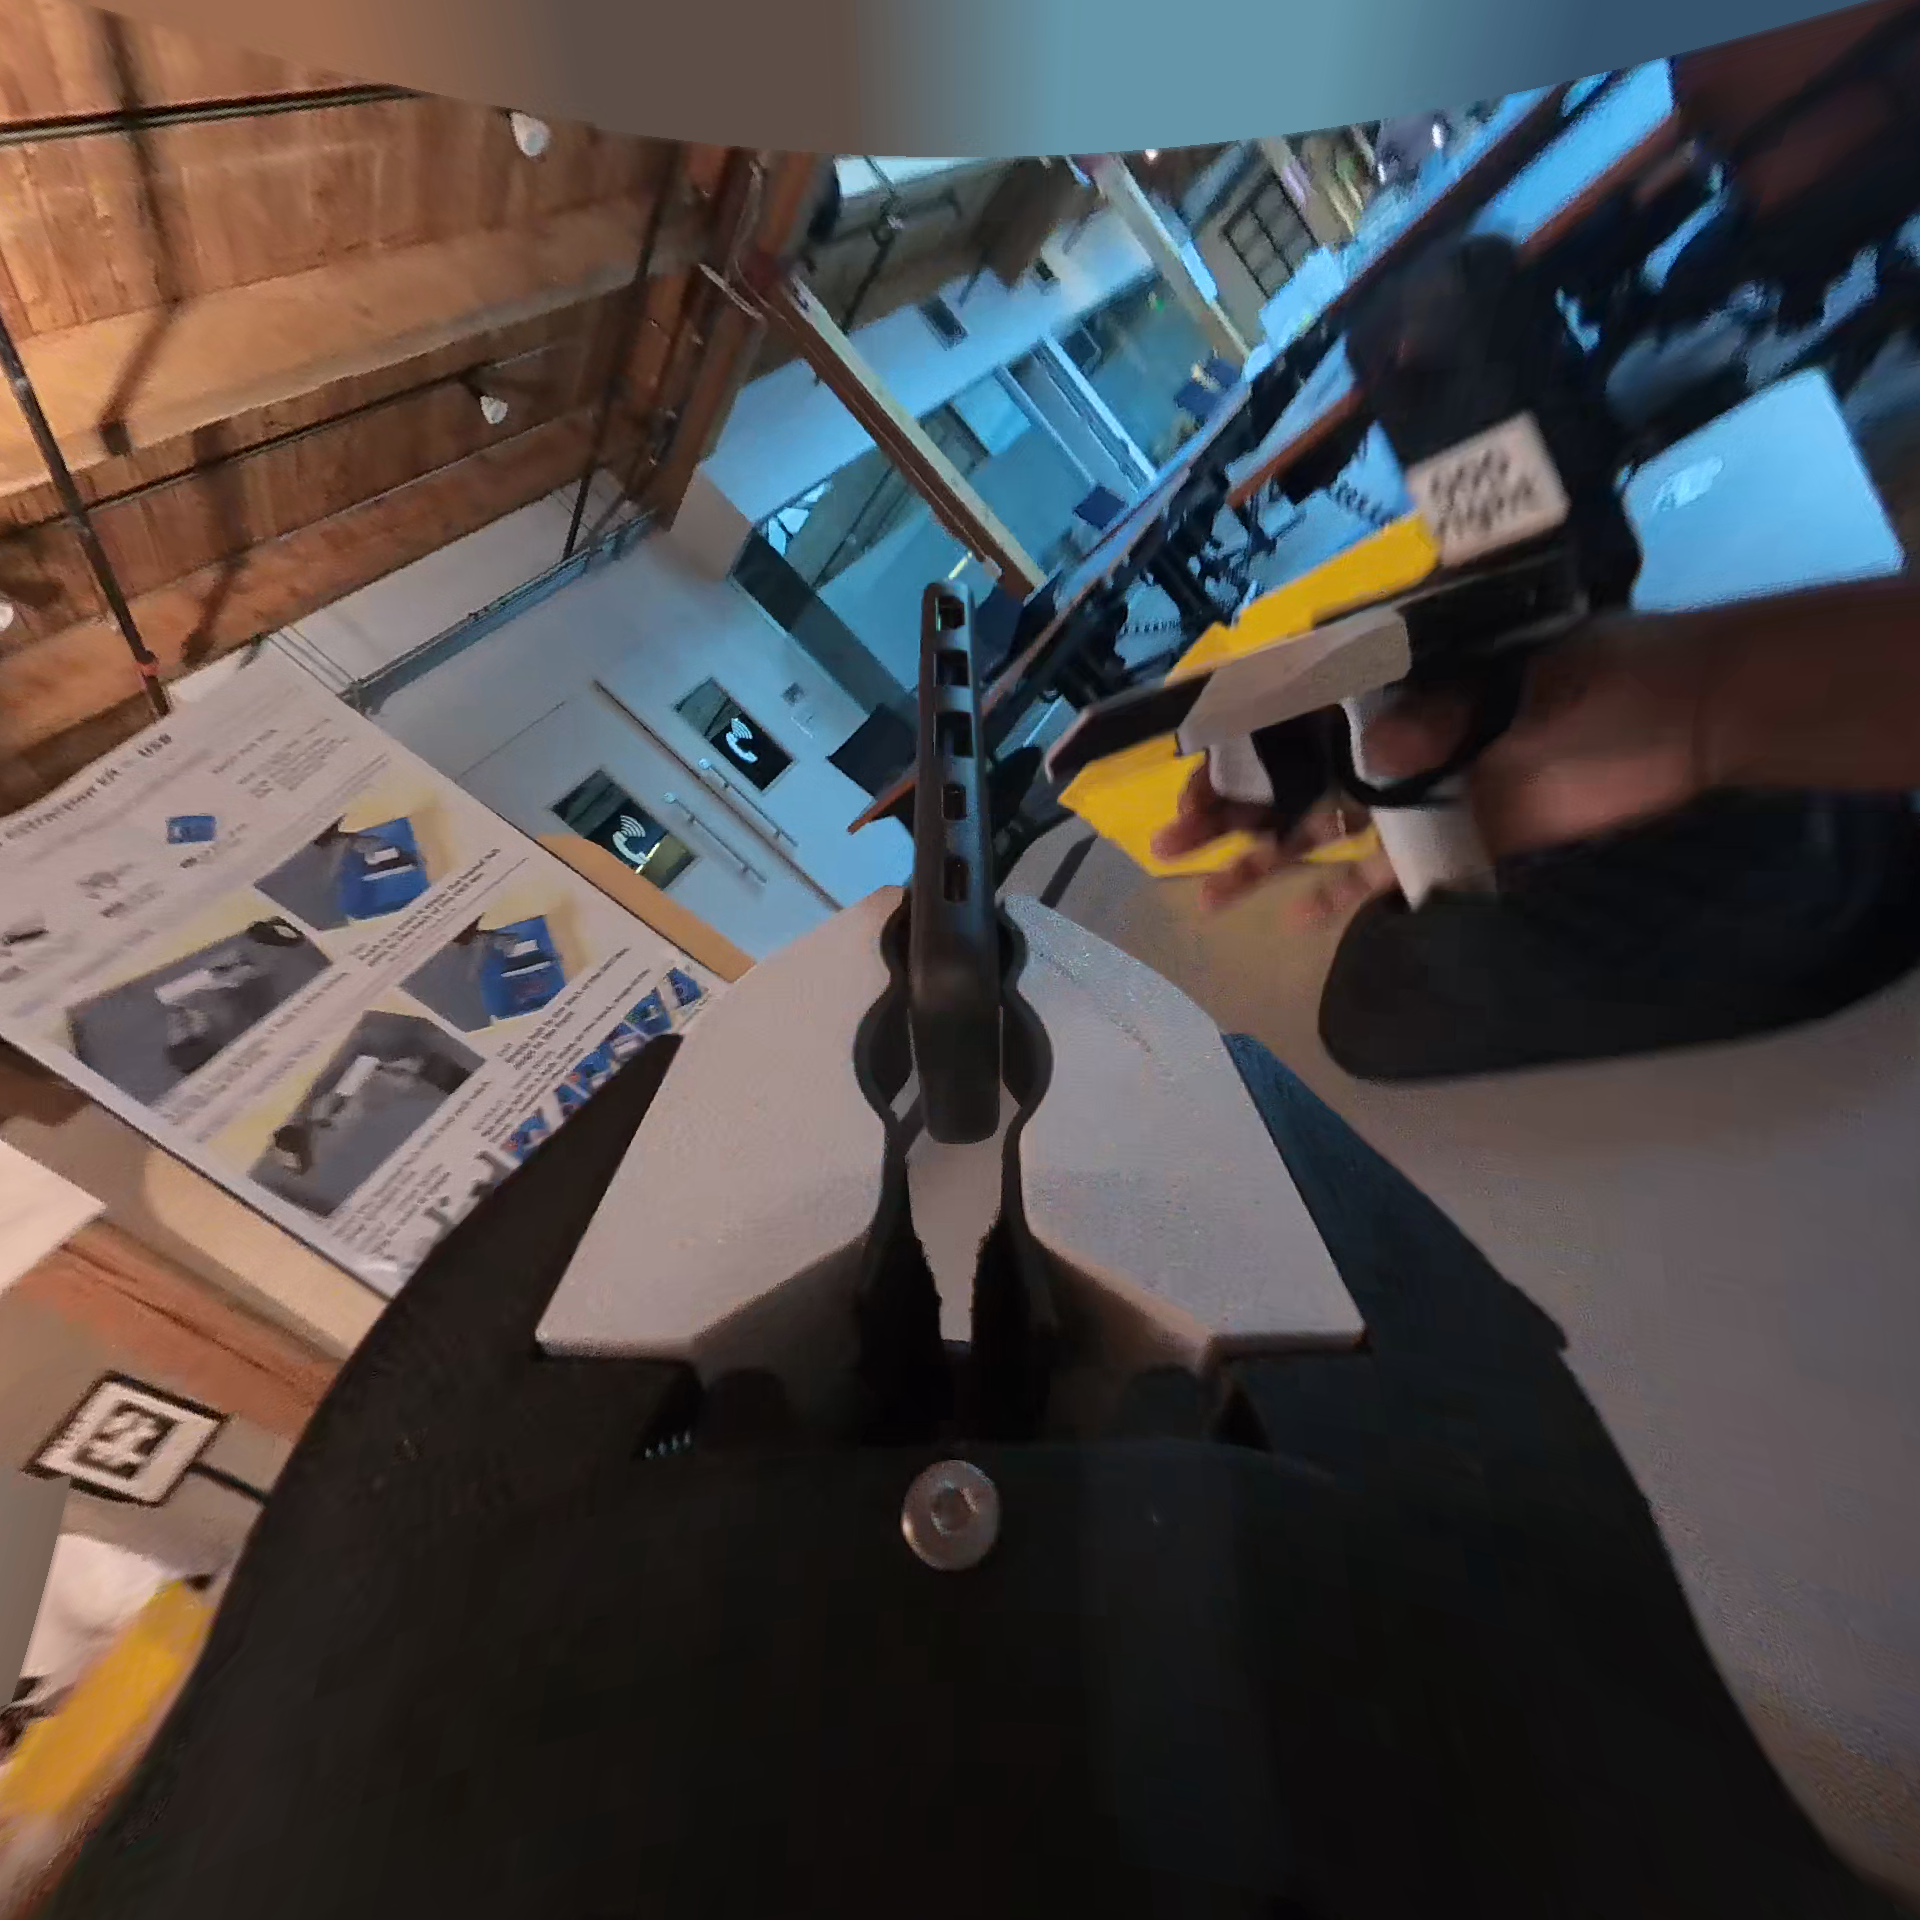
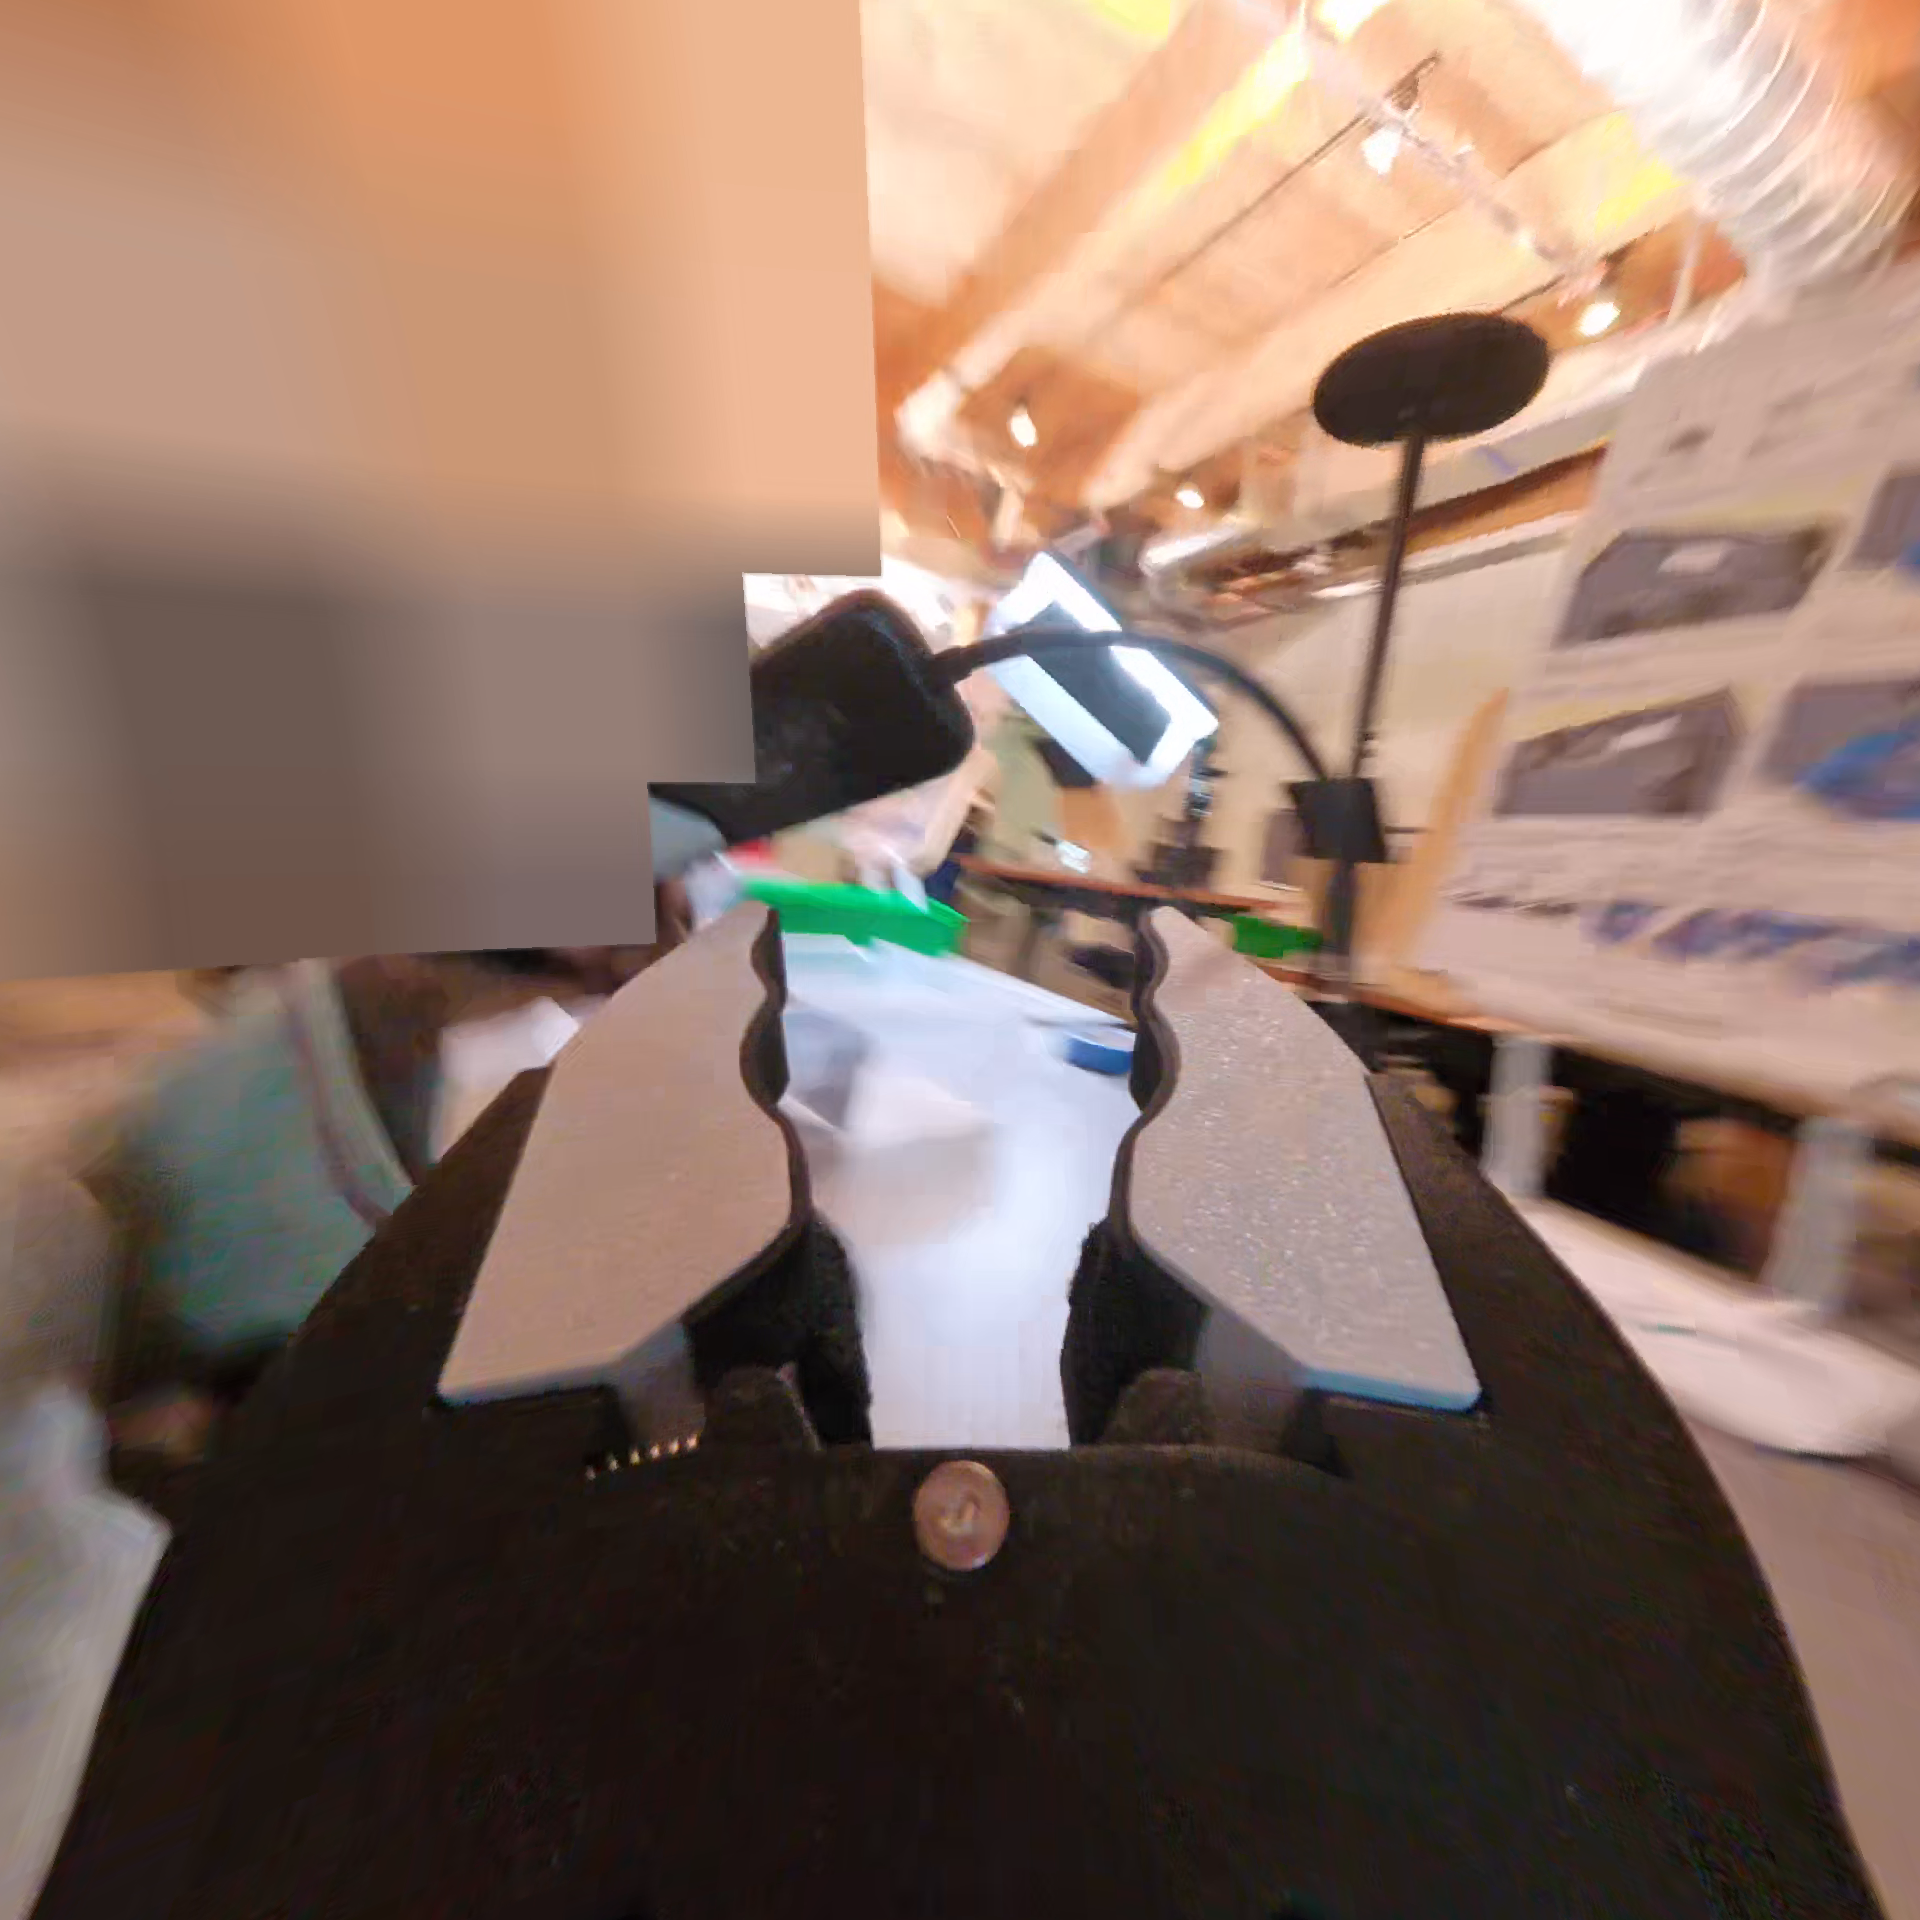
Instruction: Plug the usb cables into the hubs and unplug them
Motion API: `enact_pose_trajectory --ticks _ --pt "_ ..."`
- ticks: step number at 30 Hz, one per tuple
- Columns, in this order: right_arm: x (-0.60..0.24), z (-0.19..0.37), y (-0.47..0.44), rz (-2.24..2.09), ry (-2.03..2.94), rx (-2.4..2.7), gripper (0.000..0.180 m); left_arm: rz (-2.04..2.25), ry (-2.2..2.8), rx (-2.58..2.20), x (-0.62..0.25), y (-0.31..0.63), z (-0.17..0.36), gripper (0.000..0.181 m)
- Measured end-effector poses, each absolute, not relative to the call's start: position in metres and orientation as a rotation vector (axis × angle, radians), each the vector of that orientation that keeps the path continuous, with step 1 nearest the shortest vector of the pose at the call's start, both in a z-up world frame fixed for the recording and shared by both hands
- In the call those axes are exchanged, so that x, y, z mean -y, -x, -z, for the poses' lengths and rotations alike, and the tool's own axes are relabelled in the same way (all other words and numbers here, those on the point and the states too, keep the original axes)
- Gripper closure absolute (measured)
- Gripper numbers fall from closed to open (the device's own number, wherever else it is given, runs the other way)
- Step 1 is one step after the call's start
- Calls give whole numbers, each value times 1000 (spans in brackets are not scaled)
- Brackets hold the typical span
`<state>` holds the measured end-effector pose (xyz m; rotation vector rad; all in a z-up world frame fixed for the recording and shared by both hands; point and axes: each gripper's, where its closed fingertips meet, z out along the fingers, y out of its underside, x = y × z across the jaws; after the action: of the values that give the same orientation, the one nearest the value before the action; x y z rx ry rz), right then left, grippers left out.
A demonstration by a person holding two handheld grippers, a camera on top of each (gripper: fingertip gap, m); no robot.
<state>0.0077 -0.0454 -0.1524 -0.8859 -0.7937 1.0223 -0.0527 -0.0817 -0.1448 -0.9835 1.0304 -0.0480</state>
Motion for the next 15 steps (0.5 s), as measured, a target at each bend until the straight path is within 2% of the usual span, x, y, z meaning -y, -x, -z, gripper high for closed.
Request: enact_pose_trajectory --ticks 3,9,15 --pt "47 156 -11 -626 845 990 115 -9 978 -1122 86 59 151 169" --pt "81 134 -7 -264 571 1087 119 -12 964 -1288 96 55 171 169" --pt "85 180 28 77 607 1477 137 40 947 -1454 109 42 193 169"
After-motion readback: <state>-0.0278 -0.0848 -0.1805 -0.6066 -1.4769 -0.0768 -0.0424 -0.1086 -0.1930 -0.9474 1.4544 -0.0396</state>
